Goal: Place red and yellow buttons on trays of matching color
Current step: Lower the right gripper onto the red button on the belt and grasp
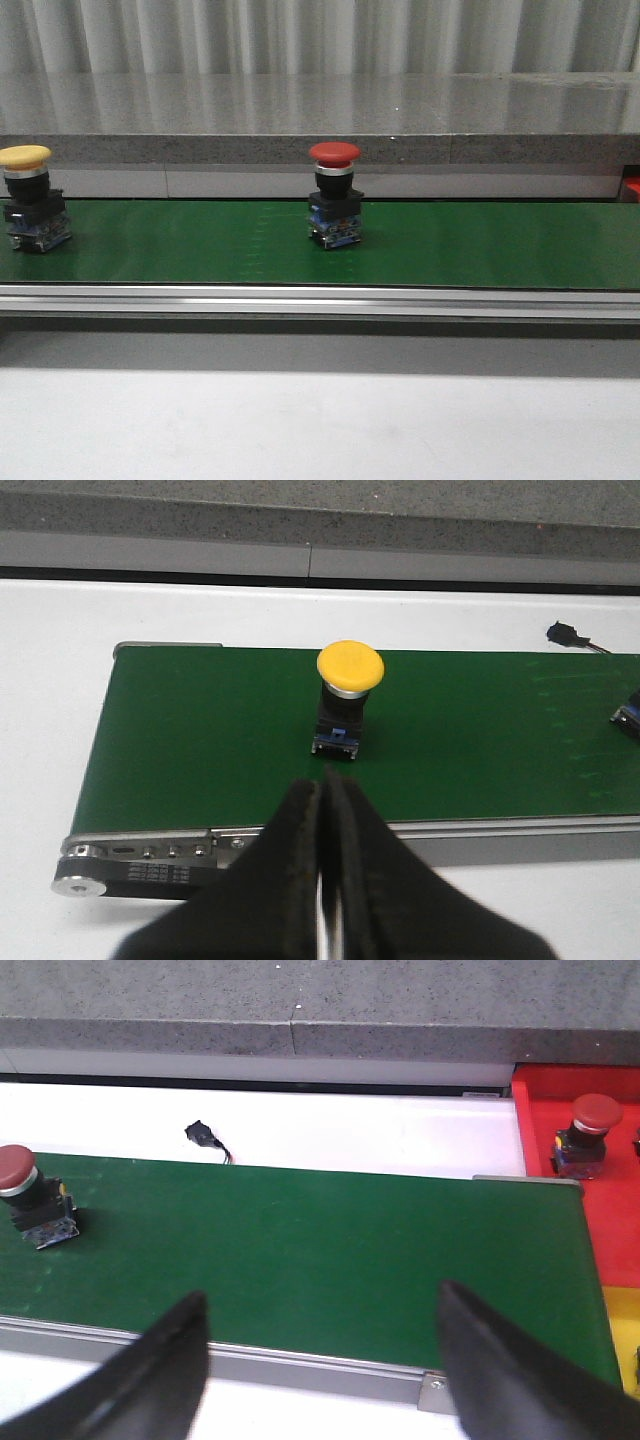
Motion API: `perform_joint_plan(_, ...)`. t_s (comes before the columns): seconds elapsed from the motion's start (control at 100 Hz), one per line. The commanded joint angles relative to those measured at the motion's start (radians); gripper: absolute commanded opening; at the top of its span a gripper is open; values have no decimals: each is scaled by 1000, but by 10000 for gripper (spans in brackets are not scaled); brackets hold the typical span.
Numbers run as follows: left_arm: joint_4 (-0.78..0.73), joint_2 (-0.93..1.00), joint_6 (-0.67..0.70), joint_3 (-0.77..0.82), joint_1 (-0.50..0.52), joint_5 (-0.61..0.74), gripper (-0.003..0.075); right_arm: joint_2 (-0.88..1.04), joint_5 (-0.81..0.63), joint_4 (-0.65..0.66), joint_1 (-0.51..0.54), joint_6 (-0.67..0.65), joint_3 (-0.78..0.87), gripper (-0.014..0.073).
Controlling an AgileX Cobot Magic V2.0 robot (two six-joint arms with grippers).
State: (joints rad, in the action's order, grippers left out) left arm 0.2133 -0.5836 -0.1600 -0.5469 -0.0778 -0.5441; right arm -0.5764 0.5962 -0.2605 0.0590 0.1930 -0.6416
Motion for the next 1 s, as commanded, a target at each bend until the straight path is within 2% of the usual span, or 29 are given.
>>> perform_joint_plan(0.0,20,0,3,-30,-9,72,-20,-1,-68,-14,-2,10,-25,661)
perform_joint_plan(0.08,20,0,3,-30,-9,72,-20,-6,-71,-27,-2,10,-25,632)
perform_joint_plan(0.2,20,0,3,-30,-9,72,-20,-64,-79,-33,-21,32,-32,634)
perform_joint_plan(0.41,20,0,3,-30,-9,72,-20,-276,-89,-34,-166,76,-87,634)
perform_joint_plan(0.58,20,0,3,-30,-9,72,-20,-487,-167,-34,-276,80,-150,634)
perform_joint_plan(0.99,20,0,3,-30,-9,72,-20,-899,-210,-34,-426,80,-400,634)
